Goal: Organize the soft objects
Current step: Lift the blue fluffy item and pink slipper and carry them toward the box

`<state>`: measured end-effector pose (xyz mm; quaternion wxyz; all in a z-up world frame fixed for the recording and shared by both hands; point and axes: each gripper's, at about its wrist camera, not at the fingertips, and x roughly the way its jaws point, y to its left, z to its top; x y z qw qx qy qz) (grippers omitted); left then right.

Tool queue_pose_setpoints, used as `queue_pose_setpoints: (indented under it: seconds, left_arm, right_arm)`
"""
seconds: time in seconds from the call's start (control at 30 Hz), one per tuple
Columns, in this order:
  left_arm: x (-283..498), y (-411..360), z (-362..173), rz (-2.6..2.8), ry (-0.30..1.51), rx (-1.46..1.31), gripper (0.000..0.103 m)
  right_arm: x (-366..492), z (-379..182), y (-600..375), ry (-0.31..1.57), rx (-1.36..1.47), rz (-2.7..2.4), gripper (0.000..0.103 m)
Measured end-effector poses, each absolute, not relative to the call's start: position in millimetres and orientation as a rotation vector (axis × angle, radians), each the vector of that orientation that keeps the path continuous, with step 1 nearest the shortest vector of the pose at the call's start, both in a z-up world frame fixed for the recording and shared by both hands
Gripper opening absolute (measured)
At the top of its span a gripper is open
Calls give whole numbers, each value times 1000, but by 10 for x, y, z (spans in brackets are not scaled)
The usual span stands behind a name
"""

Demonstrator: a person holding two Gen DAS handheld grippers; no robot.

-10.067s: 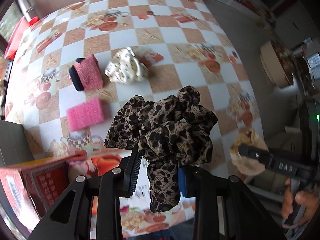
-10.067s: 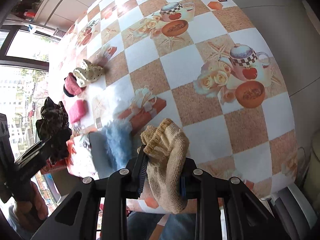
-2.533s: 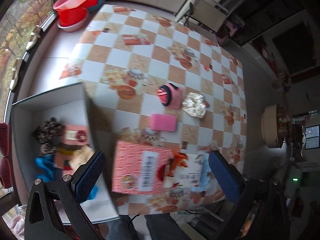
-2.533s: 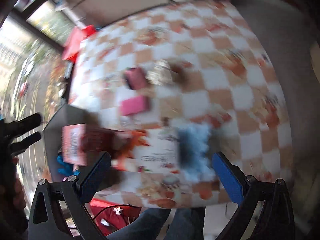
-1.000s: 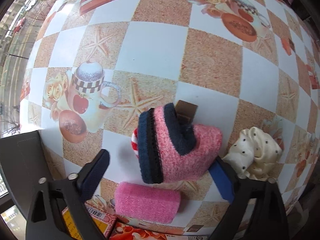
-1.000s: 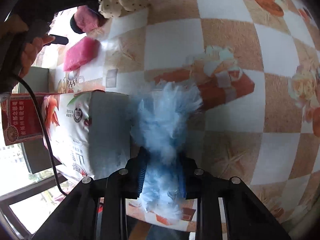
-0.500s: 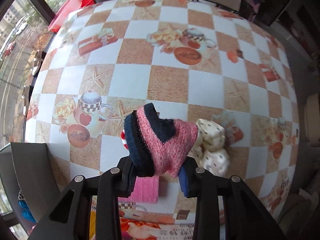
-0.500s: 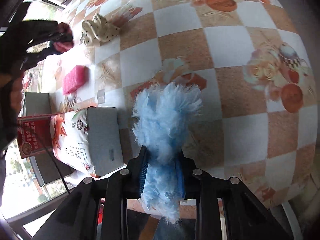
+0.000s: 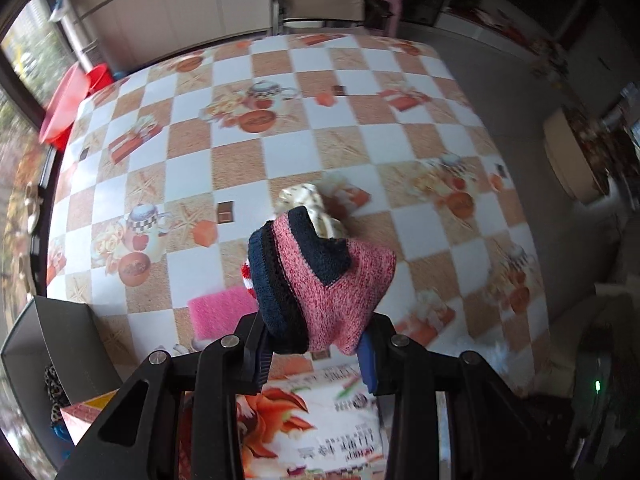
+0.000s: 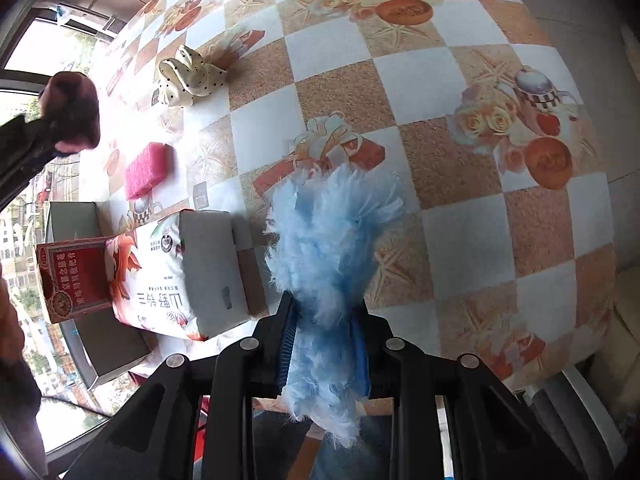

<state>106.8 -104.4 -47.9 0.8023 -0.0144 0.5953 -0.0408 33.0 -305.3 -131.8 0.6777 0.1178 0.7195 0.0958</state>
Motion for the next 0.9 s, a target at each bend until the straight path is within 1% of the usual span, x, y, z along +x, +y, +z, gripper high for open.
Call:
queue_pose_setpoints:
  seconds: [0.4,0.67,0.9]
  left_arm:
    - [305,-1247,-212,-287,1254,74,38]
    - [-17,-1061,29,-291,1192,55,38]
    - [-201,-730,245,-244,1127,7,38]
  right_arm:
    - [67,-914,-2838,1552,250,174,27]
    - [20,-559,-2585,1490,210,196,27]
    - [36,-210,-2169,1429,153,266,27]
